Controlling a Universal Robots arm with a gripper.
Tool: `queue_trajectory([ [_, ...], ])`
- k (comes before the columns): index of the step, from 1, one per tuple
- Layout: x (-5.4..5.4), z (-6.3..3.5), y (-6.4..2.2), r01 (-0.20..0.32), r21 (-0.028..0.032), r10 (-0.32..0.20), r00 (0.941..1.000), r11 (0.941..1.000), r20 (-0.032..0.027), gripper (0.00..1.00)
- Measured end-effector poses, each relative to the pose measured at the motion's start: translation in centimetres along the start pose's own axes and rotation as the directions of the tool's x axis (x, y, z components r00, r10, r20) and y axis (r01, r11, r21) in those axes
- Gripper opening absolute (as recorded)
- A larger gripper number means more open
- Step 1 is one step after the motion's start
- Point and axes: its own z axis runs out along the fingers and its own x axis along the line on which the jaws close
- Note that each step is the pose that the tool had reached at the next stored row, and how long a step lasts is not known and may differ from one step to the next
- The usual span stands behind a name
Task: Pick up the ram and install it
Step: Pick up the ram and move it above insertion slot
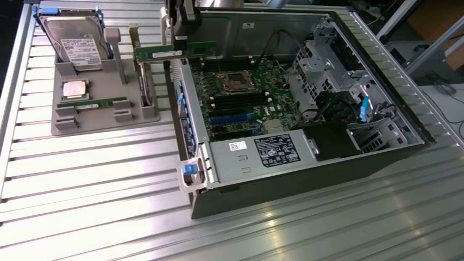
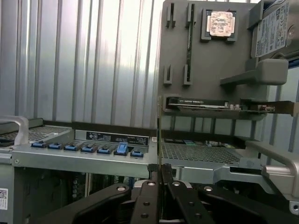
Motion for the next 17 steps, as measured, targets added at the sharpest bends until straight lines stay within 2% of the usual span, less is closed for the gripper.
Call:
queue_trajectory([
  [15, 0.2, 0.03, -2.43, 0.000, 0.0001, 0.000, 1.0000, 1.0000, 0.0000, 0.13],
  [17, 0.3, 0.04, -2.96, 0.000, 0.0000, 0.000, 1.0000, 1.0000, 0.0000, 0.13],
])
